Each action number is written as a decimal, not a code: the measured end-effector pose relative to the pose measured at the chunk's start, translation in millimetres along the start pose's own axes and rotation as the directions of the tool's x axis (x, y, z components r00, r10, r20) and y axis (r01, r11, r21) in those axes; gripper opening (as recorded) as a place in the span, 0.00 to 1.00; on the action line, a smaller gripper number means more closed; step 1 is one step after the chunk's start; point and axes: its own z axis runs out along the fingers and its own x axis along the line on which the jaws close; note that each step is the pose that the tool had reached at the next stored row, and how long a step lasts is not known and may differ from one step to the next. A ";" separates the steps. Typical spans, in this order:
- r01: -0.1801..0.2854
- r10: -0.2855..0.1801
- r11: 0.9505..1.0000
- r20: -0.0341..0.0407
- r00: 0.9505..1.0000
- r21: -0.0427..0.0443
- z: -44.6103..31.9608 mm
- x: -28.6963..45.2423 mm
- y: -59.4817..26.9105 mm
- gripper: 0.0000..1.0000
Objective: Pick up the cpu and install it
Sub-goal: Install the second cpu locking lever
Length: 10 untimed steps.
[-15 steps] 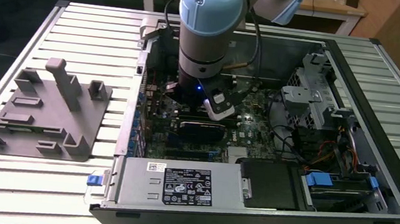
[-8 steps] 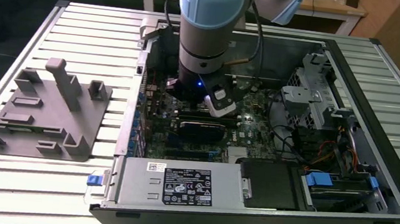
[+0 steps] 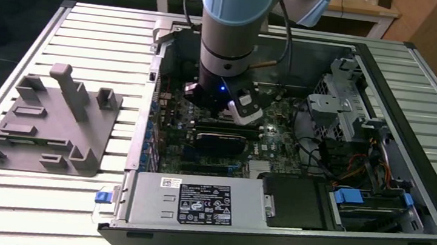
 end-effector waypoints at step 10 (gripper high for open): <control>0.000 0.000 1.000 -0.001 1.000 0.000 -0.5 -14.1 -2.8 0.11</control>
